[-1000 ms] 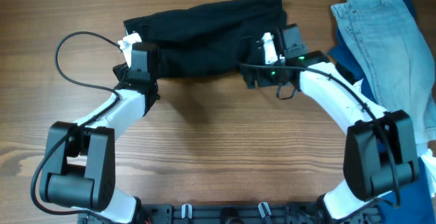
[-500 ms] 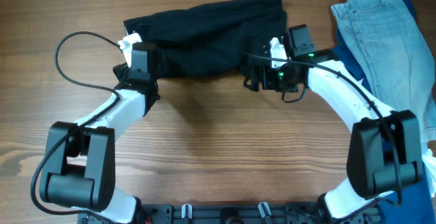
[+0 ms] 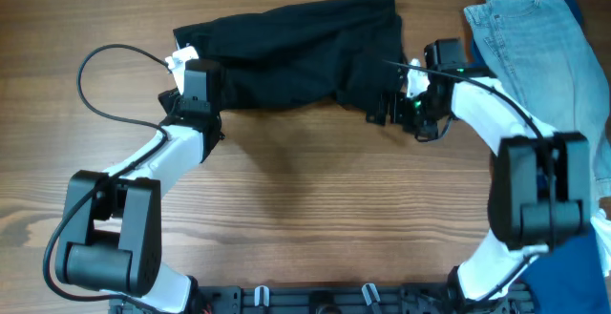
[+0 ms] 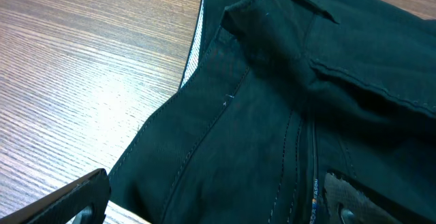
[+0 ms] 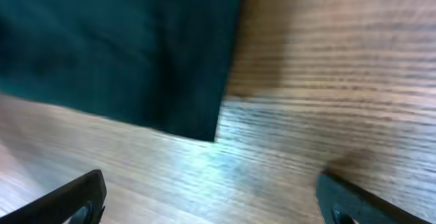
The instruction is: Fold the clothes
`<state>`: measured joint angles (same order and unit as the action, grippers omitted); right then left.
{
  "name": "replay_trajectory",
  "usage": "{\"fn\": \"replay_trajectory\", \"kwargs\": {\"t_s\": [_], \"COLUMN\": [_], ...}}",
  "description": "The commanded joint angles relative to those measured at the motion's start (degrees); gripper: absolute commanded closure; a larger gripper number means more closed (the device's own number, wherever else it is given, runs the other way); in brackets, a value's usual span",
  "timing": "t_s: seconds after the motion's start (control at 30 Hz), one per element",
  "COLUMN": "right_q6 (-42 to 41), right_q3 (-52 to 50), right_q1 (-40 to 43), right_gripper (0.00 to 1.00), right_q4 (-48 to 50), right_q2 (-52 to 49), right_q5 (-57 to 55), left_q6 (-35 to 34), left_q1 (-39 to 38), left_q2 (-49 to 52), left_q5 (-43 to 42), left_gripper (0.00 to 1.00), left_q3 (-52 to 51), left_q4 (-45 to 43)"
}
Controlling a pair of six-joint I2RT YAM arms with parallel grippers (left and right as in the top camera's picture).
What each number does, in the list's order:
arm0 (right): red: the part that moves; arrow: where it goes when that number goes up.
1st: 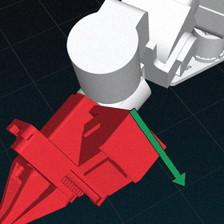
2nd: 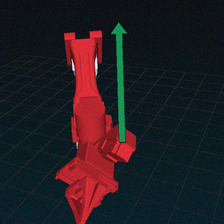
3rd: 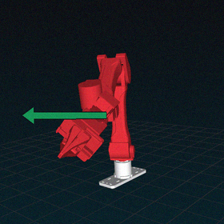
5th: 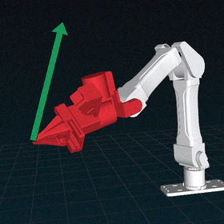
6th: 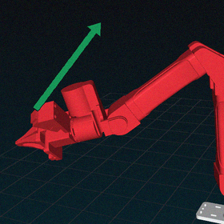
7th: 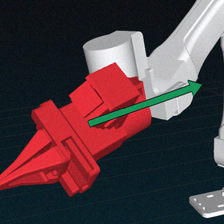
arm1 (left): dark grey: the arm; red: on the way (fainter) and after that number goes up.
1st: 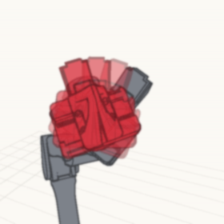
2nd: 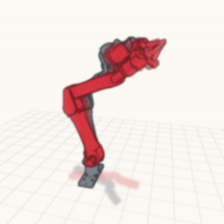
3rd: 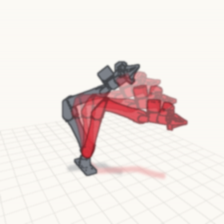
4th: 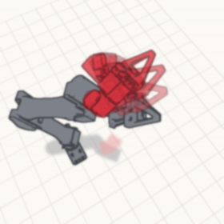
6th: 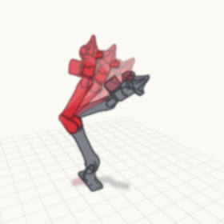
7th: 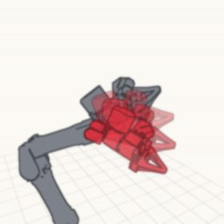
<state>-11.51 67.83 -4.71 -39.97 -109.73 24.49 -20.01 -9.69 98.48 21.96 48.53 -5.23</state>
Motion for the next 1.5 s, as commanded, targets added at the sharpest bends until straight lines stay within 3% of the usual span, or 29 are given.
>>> {"fn": "replay_trajectory", "kwargs": {"t_s": [0.0,0.7,0.73,0.77,0.8,0.83,0.93,0.97,1.0,1.03,1.07,1.3,1.37,1.47], "right_q6": [0.9,-0.5,-0.3,-0.2,-0.2,-0.3,-0.5,-0.5,-0.3,-0.3,0.1,2.6,2.5,2.6], "right_q3": [0.1,1.2,1.2,1.2,1.2,1.2,1.2,1.2,1.2,1.2,1.2,1.2,1.2,1.2], "right_q1": [-0.3,-0.1,-0.2,-0.2,-0.2,-0.2,-0.2,-0.2,-0.2,-0.2,-0.3,-0.2,-0.2,-0.2], "right_gripper": [0.0,0.0,0.13,0.37,0.86,0.96,0.96,0.96,0.96,0.96,0.96,0.96,0.96,0.95], "right_q4": [1.2,31.0,31.6,31.8,31.7,31.2,28.6,27.5,25.9,23.8,22.1,17.6,17.6,16.9], "right_q2": [-3.4,-3.3,-3.3,-3.3,-3.3,-3.3,-3.3,-3.3,-3.3,-3.3,-3.3,-3.3,-3.3,-3.3], "right_q5": [1.5,1.3,1.6,1.5,1.6,1.7,1.7,1.7,1.7,1.7,1.7,1.7,2.0,2.2], "left_q6": [0.3,0.3,0.3,0.3,0.3,0.3,0.3,0.3,0.3,0.3,0.2,0.1,0.1,0.1], "left_q1": [0.2,1.0,1.0,1.0,1.0,1.0,1.0,1.0,1.0,1.0,1.0,1.0,1.0,1.7], "left_q2": [0.2,0.2,0.2,0.2,0.2,0.2,0.2,0.2,0.2,0.2,0.2,0.2,0.2,1.7], "left_q5": [-0.3,-2.0,-2.0,-2.0,-2.0,-2.0,-2.0,-2.0,-2.0,-2.0,-2.0,-2.0,-2.0,-2.1], "left_gripper": [0.0,0.0,0.0,0.01,0.04,0.1,0.36,0.17,0.05,0.6,0.96,0.96,0.0,0.0], "left_q3": [0.0,0.0,0.0,0.0,0.0,0.0,0.0,0.0,0.0,0.0,0.0,0.0,0.0,0.0], "left_q4": [1.4,5.0,5.4,5.5,5.5,5.5,5.6,5.6,5.6,5.6,5.7,8.6,8.3,8.5]}}
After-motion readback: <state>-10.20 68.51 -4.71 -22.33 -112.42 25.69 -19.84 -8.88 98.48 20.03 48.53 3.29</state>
